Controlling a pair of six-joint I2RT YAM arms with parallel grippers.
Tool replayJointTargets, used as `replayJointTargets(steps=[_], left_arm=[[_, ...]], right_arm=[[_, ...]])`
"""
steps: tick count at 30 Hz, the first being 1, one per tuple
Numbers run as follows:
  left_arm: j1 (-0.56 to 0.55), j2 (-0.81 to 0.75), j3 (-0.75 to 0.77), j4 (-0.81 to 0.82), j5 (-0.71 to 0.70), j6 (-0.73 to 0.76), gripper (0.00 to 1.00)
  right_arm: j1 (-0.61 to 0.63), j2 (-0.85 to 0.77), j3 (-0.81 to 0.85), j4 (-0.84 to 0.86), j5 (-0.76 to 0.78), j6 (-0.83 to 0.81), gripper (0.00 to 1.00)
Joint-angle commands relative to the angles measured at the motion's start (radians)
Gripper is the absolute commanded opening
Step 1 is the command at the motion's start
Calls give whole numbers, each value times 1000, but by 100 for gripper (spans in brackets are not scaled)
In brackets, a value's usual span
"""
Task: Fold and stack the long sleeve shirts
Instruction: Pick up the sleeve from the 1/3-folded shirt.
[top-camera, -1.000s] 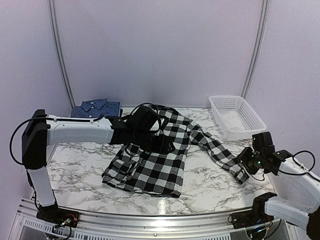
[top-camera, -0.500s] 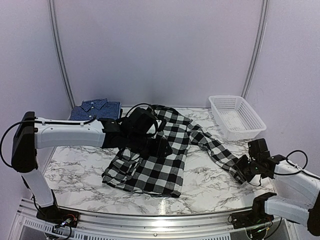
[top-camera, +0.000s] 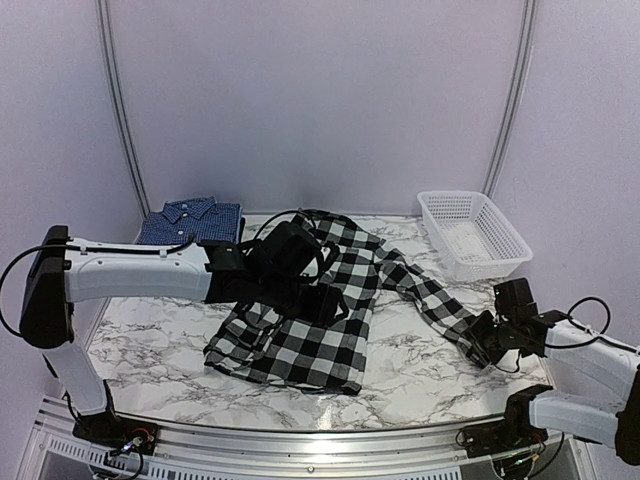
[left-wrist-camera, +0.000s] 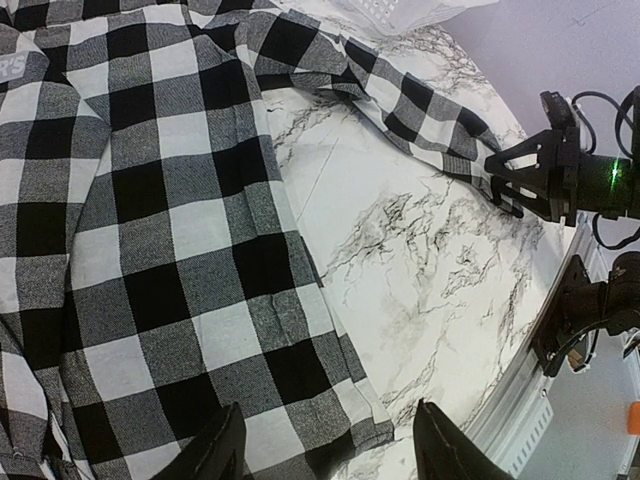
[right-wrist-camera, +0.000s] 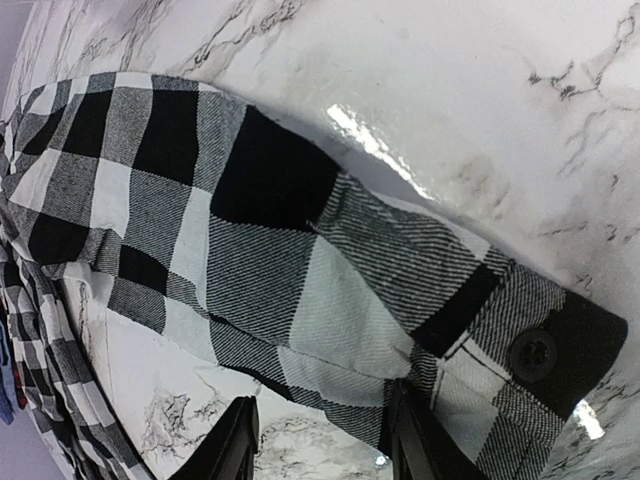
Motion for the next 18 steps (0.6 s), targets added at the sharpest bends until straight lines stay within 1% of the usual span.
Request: replayJointTargets(steps=[1, 5, 9, 14, 18], left_arm=[[-21, -20, 30, -36, -53, 2, 59], [-38, -14, 32, -35, -68, -8, 59], [-55, -10, 31, -34, -82, -18, 59], [-69, -15, 24, -31, -97, -17, 59], [-72, -20, 15, -18, -100, -15, 59]], right_arm=[[-4, -7, -22, 35, -16, -19, 41], [-4, -18, -56, 66, -25, -22, 41], [-3, -11, -52, 45, 3, -18, 41], [-7, -61, 37, -103, 110, -20, 41], [-9, -84, 124, -262, 202, -14, 46]])
